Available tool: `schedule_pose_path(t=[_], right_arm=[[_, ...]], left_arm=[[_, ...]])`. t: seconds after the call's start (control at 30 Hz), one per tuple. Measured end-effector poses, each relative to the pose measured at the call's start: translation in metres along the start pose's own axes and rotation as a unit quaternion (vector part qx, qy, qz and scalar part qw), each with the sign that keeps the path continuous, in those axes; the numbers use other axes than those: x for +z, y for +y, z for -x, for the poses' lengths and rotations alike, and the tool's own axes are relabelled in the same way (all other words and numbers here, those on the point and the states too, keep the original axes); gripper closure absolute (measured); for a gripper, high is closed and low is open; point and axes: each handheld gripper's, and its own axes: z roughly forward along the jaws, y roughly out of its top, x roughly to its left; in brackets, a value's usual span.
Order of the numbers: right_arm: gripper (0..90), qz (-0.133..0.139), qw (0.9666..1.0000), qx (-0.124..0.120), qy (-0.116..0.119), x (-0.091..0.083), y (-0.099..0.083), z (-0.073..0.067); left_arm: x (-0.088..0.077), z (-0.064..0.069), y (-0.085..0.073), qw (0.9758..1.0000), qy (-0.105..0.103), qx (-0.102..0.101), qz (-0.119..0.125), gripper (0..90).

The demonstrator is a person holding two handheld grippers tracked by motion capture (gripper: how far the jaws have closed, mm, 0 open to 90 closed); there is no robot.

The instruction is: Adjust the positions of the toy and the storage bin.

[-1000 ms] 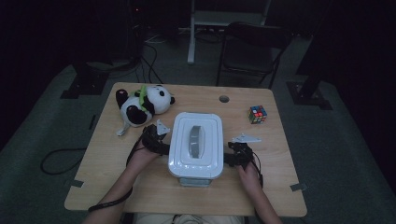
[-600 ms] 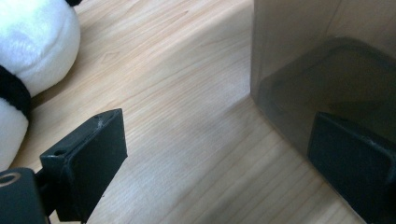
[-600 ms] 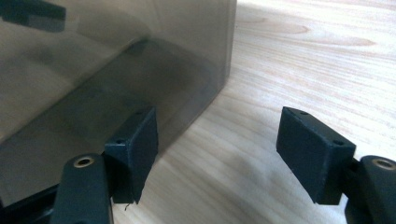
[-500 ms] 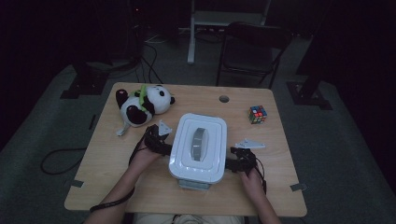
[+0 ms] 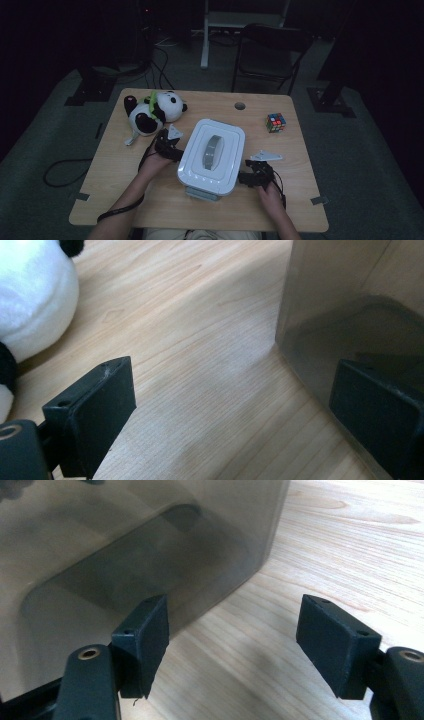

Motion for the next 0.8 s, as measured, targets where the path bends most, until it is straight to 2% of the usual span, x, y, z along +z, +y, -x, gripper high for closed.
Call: schedule_pose_path(t=[0.1, 0.3, 0.47, 0.63, 0.8], right_arm=[[28.9, 0.001, 1.0, 0.0, 0.001, 0.0, 0.0, -0.001], [28.1, 0.003, 0.9999, -0.005, 0.011, 0.0, -0.001, -0.004], [19.3, 0.0, 0.9994, -0.011, 0.034, 0.002, -0.003, 0.002], [18.0, 0.018, 0.9996, -0.009, 0.021, -0.001, 0.002, 0.008], [14.3, 0.04, 0.9992, 0.008, 0.007, -0.005, 0.009, 0.021]], left_arm=[[0.001, -0.001, -0.002, 1.0, -0.002, -0.004, 0.002, 5.4], [-0.001, -0.004, -0.005, 1.0, 0.009, 0.002, 0.004, 5.4], [-0.001, -0.005, -0.009, 0.9999, 0.004, -0.007, 0.008, 5.2], [-0.002, -0.004, -0.011, 1.0, 0.0, -0.007, 0.003, 5.1], [-0.005, -0.005, -0.015, 0.9999, -0.005, -0.008, -0.006, 5.2]])
